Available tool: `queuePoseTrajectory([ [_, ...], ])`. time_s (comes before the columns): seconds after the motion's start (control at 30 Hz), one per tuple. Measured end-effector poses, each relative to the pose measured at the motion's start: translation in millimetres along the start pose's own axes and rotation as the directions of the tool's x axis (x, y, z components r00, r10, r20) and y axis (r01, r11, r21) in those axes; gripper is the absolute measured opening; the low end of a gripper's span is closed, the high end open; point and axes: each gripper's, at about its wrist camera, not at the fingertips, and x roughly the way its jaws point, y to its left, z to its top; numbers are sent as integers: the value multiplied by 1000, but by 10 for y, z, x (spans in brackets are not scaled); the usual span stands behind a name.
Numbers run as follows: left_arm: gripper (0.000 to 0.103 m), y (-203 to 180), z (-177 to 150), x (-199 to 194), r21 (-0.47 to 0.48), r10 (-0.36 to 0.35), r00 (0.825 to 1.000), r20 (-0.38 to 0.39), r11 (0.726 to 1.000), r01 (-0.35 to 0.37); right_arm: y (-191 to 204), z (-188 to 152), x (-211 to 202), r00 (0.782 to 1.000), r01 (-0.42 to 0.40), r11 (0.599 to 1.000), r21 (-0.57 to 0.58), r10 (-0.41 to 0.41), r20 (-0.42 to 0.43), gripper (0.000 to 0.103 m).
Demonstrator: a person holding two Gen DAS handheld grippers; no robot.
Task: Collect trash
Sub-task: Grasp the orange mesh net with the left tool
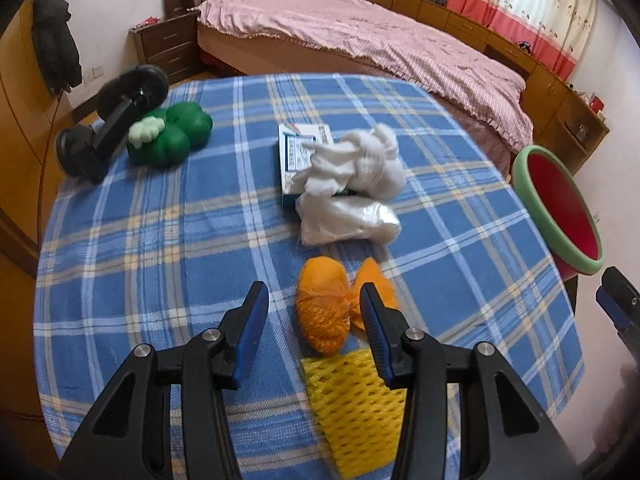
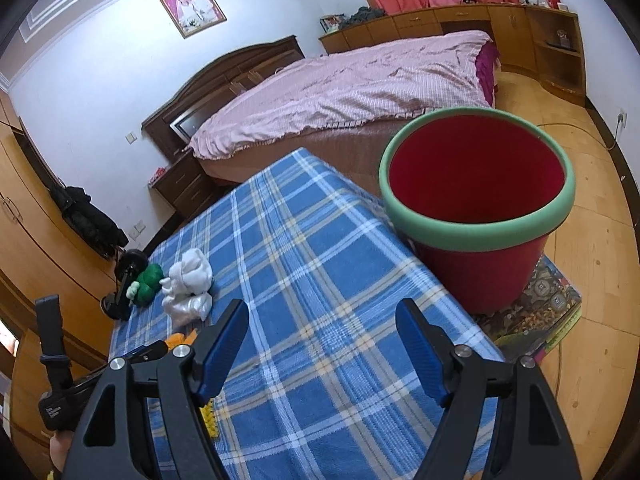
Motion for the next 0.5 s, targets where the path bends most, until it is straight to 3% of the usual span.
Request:
queuePoseTrajectory([
  [0.37,48,-37,-58,231,-6,-38,999,-23,999,38,88,8,239,999,0,1000,-24,-1,-52,78],
  [0.5,33,-30,-68,232,-12,-81,997,-4,997,80,124,15,334,997,-4,999,-37,1,-73,78],
])
